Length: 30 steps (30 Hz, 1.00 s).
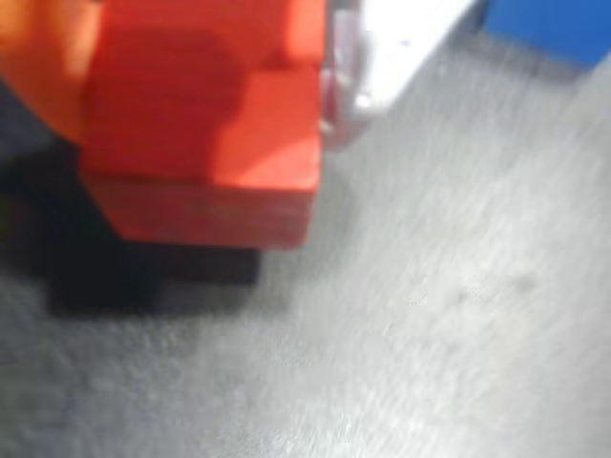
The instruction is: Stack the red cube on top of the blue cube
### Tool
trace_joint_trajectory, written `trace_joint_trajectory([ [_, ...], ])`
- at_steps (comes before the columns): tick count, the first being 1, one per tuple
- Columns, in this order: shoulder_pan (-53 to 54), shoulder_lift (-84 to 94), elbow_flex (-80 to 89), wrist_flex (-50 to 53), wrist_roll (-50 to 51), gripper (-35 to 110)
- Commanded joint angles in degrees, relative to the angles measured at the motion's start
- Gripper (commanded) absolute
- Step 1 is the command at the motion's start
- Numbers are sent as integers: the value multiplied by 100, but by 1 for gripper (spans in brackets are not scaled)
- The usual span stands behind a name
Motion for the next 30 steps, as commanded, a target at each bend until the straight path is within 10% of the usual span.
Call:
trace_joint_trajectory([
  [1, -35, 712, -88, 369, -44, 0],
  [30, -1696, 3252, 4122, -1582, 1160, 0],
])
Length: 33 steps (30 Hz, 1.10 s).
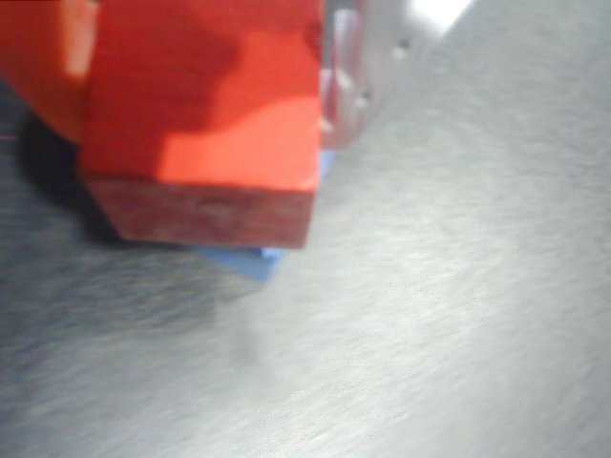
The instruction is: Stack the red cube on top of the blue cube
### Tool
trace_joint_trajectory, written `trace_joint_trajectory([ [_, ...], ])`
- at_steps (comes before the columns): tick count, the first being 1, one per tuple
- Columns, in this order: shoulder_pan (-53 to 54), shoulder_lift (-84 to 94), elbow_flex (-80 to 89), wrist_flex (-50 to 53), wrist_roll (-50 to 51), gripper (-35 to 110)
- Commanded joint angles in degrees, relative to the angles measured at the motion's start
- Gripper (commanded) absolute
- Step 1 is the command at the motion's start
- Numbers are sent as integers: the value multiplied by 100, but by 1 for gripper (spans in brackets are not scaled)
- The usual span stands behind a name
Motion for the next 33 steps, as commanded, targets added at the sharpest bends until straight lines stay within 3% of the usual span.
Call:
trace_joint_trajectory([
  [1, -88, 413, 105, -246, 0, 0],
  [11, -79, 431, 202, -264, -1327, 0],
  [15, -105, 536, 325, -290, -1362, 0],
  [26, -53, 879, 773, -290, 1143, 0],
  [33, -79, 791, 791, -308, 1617, 0],
])
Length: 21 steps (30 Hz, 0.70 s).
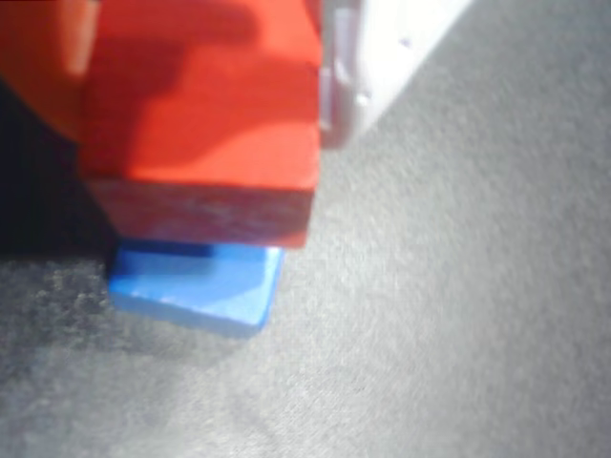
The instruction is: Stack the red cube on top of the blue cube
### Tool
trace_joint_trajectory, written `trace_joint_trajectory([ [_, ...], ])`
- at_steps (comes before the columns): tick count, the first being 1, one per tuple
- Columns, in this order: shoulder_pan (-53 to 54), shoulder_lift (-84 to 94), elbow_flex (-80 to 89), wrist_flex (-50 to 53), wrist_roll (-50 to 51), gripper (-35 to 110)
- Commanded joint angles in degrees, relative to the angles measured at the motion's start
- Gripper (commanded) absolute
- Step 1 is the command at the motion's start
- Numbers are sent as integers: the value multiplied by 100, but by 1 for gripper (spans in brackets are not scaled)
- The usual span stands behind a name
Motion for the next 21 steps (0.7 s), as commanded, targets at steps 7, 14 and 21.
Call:
trace_joint_trajectory([
  [7, -62, 26, -26, -272, 105, 0],
  [14, -185, 62, 193, -272, 105, 0],
  [21, -141, 35, 220, -325, -264, 0],
])
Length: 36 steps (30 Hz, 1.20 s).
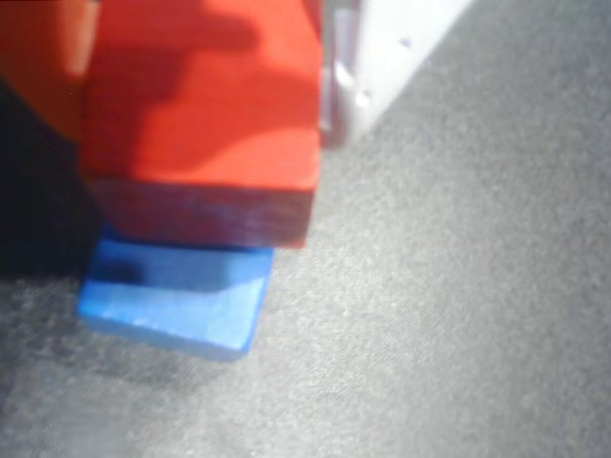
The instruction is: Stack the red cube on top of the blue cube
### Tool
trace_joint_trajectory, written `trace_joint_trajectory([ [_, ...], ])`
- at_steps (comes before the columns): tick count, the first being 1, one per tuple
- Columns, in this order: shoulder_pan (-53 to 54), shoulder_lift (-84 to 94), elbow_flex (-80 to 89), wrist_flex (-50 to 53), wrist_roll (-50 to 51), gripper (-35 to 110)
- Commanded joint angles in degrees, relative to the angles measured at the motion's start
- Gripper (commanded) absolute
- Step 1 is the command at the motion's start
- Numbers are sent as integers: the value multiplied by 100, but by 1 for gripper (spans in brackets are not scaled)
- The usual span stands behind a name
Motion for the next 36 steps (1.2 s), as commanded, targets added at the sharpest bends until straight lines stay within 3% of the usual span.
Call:
trace_joint_trajectory([
  [1, -18, 70, -9, -114, -141, 0],
  [36, 237, -9, 132, -976, -404, 0],
])
